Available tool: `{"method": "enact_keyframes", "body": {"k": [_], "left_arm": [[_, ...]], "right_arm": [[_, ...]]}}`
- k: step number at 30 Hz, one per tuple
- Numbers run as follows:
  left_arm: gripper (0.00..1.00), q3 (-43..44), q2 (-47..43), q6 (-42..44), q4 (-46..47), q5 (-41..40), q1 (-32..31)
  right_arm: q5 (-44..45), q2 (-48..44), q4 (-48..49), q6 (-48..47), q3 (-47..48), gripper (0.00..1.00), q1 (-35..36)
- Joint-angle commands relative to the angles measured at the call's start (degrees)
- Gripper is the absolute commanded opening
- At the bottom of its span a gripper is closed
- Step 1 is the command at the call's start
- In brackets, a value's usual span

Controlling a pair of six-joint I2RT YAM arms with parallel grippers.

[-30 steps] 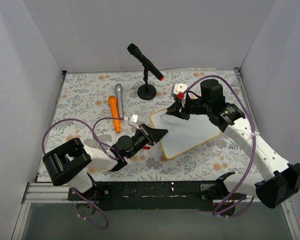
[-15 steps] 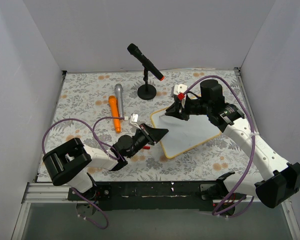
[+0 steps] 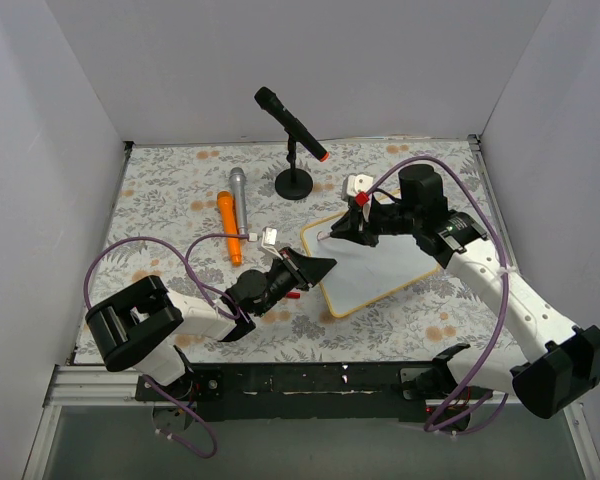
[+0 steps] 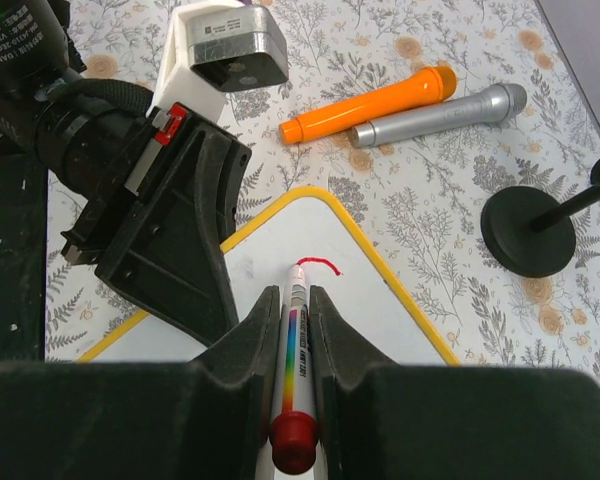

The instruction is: Write a sentence on the whiteboard

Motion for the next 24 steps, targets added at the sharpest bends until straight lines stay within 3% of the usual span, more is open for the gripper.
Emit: {"method": "enact_keyframes", "body": {"k": [1,24], "left_arm": [[0.0,1.87,-2.72,0.14,22.71,-0.03,-0.31],[0.0,1.43,-3.25,0.49,22.54,-0.12,-0.31]], "right_arm": [[2.75,-1.95,-0.12,-0.6,-1.84,0.01,0.24],[4.43,-5.12,-4.51,-3.67,-4.92,0.01,-0.02]]}}
